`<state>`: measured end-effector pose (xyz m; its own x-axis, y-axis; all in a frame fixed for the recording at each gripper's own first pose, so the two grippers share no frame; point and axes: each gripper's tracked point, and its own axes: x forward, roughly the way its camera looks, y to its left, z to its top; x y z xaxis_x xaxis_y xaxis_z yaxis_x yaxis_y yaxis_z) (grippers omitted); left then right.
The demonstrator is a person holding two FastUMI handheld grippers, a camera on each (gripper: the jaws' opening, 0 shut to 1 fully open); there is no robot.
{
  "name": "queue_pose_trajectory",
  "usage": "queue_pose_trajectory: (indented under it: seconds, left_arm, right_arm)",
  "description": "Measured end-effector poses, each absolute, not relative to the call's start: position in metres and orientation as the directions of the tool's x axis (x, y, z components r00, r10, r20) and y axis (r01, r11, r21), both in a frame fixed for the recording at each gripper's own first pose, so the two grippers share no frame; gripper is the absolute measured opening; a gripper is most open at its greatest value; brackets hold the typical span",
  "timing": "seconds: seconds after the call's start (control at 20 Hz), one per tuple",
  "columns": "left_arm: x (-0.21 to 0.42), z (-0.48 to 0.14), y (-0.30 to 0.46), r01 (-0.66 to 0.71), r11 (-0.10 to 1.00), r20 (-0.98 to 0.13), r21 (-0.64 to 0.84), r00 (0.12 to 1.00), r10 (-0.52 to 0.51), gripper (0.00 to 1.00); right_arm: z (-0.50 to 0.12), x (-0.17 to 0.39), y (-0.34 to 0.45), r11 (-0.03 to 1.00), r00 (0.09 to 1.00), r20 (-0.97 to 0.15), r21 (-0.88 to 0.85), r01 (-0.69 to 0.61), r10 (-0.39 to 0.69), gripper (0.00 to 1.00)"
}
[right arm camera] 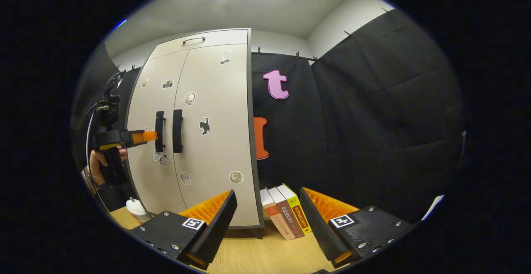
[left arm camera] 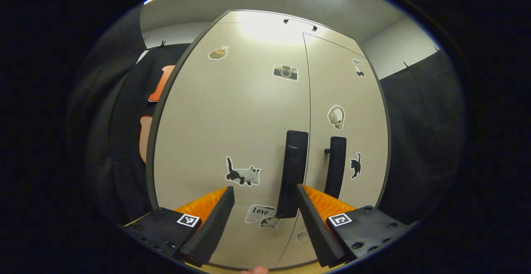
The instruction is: Grab one shoe with the right hand and put it into the shoe cabinet, grab the other shoe with the left hand and put it into the shoe cabinet; then close the right door with the right hand and the left door with the left hand.
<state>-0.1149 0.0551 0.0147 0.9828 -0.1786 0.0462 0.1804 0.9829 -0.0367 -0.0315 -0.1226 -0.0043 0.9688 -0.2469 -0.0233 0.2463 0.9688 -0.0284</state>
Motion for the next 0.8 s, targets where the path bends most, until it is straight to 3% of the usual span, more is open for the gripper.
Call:
queue_pose_trajectory:
  seconds: [0.8]
  left_arm:
    - [-0.256, -0.005, 0.107, 0.106, 0.994, 0.006, -0.022, 0.994, -0.106, 0.96]
  right_arm:
    - [-0.005, -0.029, -0.058, 0.997, 0.996, -0.036, -0.028, 0.077, -0.078, 0.94]
